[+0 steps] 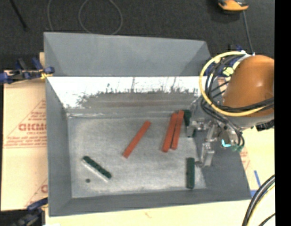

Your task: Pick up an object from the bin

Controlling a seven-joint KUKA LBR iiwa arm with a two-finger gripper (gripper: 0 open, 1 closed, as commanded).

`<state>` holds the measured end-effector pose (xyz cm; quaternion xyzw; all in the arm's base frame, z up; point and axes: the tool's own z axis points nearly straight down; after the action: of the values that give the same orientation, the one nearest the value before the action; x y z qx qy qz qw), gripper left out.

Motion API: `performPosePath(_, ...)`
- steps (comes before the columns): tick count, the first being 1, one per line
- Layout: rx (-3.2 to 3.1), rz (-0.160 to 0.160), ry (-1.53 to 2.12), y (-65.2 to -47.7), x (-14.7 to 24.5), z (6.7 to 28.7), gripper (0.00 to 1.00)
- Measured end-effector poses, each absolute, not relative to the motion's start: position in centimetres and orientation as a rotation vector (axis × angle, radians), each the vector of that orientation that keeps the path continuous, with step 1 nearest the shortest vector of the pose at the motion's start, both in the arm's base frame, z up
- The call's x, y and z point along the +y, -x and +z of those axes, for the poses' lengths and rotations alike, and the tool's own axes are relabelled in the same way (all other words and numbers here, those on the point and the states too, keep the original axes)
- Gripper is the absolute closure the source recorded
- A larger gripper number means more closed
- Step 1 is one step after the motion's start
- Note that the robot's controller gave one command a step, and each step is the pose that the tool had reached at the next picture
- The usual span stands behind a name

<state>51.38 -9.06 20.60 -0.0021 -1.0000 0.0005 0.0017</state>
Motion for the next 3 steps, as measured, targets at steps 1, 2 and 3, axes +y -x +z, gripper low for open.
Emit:
performPosePath(1, -2.96, 0.005, -1.075, -57.2, -9.3, 7.2, 0.0)
performPosePath(2, -2.966, 0.007, -1.067, -62.0, -7.8, 10.3, 0.0)
performPosePath(3, -2.75, 0.005, -1.533, -63.4, -7.0, 11.6, 0.0)
